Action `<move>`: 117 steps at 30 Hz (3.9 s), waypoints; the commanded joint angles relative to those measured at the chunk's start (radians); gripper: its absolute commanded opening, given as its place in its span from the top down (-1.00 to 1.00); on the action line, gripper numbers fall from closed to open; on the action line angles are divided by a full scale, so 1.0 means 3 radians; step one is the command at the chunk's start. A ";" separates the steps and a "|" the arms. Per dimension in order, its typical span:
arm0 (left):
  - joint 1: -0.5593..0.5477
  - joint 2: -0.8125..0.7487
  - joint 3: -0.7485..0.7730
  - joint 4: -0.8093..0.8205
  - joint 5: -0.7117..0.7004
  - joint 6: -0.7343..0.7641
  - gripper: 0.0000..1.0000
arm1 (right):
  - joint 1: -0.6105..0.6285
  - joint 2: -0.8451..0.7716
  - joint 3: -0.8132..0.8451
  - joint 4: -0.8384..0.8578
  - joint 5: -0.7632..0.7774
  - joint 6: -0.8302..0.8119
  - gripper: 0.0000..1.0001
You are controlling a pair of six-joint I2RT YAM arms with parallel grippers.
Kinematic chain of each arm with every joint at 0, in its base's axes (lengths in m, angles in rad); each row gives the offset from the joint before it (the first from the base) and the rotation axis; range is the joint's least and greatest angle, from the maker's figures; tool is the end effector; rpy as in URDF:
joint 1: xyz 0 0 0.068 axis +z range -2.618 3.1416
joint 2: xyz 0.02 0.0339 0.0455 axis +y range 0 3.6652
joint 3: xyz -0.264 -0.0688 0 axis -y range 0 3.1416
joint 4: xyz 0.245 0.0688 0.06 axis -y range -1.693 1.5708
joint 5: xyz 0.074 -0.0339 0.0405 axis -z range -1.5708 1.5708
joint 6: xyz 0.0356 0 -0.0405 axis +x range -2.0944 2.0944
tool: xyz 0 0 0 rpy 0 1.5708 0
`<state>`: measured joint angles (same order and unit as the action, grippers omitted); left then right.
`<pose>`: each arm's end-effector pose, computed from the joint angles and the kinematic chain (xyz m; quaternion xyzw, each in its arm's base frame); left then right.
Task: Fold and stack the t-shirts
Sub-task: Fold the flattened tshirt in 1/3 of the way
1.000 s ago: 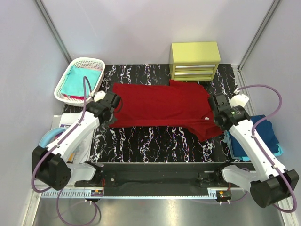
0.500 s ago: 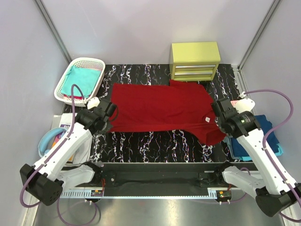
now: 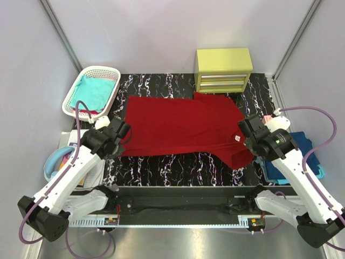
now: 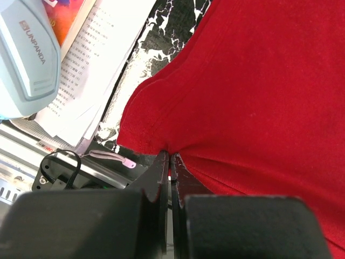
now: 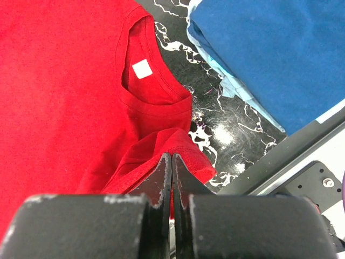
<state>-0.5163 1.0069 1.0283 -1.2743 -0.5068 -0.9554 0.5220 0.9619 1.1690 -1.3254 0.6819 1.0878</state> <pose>0.1437 -0.0617 0.3020 -0.2469 0.9243 0.0806 0.2797 0.1333 0.0508 0.3477 0.3284 0.8610 -0.0735 0.3814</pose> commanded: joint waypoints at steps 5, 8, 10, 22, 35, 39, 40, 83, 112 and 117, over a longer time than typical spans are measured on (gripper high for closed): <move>-0.0002 0.0140 0.0233 -0.0083 -0.0330 0.0040 1.00 | 0.0019 0.0076 0.0132 -0.0394 0.0329 0.0046 1.00; 0.0008 0.0375 0.0335 0.0019 -0.0397 0.0111 1.00 | 0.0014 0.0245 0.0148 -0.0225 0.0330 -0.0016 1.00; 0.0008 0.0478 0.0361 0.0131 -0.0412 0.0147 1.00 | 0.0014 0.0398 0.0158 -0.0148 0.0325 0.0009 1.00; 0.0432 0.1204 0.0382 0.0689 -0.0422 0.0423 1.00 | -0.0247 0.0782 0.0092 0.0148 0.0417 -0.0103 1.00; 0.0514 0.2257 0.0913 0.0939 -0.0581 0.0572 1.00 | -0.0513 0.1303 0.0010 0.0562 0.0453 -0.0317 1.00; 0.0514 0.2559 0.1133 0.0950 -0.0545 0.0572 1.00 | -0.0533 0.1523 0.0102 0.0634 0.0437 -0.0369 1.00; 0.0514 0.2600 0.1184 0.0955 -0.0545 0.0577 1.00 | -0.0533 0.1569 0.0132 0.0639 0.0432 -0.0374 1.00; -0.0355 0.1547 0.0019 0.1190 -0.0238 0.0383 -0.92 | 0.0571 0.0992 -0.0200 0.0660 0.0064 -0.0323 -0.02; -0.0212 0.2064 -0.0012 0.1415 -0.0223 0.0531 -0.30 | 0.0571 0.0782 -0.0179 0.0506 0.0197 -0.0415 -0.01; -0.0166 0.2074 0.0044 0.1481 -0.0274 0.0638 -0.54 | 0.0566 0.0787 -0.0215 0.0537 0.0192 -0.0425 -0.01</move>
<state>-0.5831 1.6676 1.0252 -0.8658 -0.5541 -0.7811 0.6872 1.1999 1.0977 -1.1748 0.6983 0.9630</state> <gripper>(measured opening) 0.760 0.506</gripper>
